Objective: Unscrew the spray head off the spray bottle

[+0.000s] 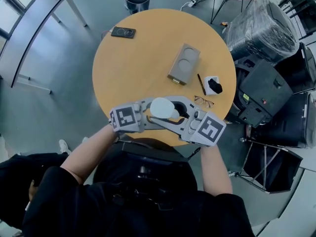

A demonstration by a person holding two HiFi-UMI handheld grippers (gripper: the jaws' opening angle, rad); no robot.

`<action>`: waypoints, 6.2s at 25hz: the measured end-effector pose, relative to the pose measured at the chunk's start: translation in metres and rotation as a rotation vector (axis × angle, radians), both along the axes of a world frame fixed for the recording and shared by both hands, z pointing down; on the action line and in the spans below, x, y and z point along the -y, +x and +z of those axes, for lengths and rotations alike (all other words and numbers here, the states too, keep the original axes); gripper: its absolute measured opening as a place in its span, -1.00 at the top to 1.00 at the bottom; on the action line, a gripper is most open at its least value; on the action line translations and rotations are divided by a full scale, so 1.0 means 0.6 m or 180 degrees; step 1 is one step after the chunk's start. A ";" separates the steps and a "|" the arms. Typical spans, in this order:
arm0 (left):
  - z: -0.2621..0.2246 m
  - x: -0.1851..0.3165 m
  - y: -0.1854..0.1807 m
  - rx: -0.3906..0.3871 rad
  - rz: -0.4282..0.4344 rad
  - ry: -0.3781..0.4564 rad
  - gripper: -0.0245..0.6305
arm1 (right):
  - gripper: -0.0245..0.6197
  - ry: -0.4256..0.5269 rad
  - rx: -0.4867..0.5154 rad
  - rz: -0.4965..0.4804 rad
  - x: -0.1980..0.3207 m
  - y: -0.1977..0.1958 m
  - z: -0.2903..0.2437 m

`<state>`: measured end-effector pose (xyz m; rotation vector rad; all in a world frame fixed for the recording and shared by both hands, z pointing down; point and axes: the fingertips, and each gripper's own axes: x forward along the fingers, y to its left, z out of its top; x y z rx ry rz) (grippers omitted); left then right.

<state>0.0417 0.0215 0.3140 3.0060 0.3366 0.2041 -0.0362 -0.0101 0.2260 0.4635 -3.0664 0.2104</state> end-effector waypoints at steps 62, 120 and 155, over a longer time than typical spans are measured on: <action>-0.006 0.107 0.000 0.0188 -0.0995 0.0159 -0.01 | -0.19 -0.0105 0.0044 0.0805 0.078 0.050 0.024; 0.006 0.072 0.012 0.0139 -0.0698 0.0403 -0.01 | 0.28 0.0566 0.0632 0.0441 0.043 0.091 -0.188; 0.245 0.169 -0.055 0.0197 -0.1407 0.0478 -0.01 | 0.28 -0.0928 0.0236 0.1088 0.118 0.155 0.258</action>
